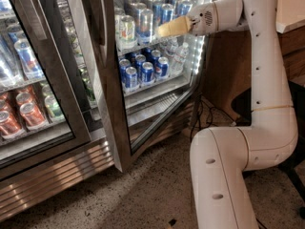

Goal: Close right fridge door

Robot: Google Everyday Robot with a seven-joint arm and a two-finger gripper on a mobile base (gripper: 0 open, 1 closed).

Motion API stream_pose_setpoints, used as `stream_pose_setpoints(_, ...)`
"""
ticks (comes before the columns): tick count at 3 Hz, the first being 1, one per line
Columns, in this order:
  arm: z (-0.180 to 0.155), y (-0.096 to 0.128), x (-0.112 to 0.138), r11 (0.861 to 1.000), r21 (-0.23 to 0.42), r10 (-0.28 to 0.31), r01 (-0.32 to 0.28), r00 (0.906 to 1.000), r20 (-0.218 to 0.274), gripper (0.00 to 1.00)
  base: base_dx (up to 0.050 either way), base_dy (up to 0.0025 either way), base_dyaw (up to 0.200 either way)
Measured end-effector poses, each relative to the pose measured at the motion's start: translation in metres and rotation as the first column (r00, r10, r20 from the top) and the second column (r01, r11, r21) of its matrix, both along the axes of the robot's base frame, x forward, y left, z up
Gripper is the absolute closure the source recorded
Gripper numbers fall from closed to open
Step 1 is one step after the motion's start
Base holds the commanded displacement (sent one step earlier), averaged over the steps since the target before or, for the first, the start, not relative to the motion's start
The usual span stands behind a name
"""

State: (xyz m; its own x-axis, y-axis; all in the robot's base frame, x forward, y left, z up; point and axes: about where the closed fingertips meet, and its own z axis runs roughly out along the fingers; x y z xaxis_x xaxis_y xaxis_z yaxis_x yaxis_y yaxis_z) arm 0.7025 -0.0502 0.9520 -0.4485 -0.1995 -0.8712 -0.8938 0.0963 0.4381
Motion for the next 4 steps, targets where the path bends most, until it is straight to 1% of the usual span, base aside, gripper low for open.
stream_pose_setpoints(2, 0.008, 0.012, 0.0, 1.0, 0.0, 0.012, -0.012, 0.9996, 0.027, 1.0, 0.0, 0.0, 0.0)
stream_pose_setpoints(3, 0.013, 0.023, -0.001, 1.0, -0.003, 0.025, -0.025, 0.9984, 0.051, 1.0, 0.0, 0.0, 0.0)
stream_pose_setpoints(4, 0.021, 0.04, -0.003, 0.999, -0.014, 0.051, -0.05, 0.9952, 0.083, 1.0, 0.0, 0.0, 0.0)
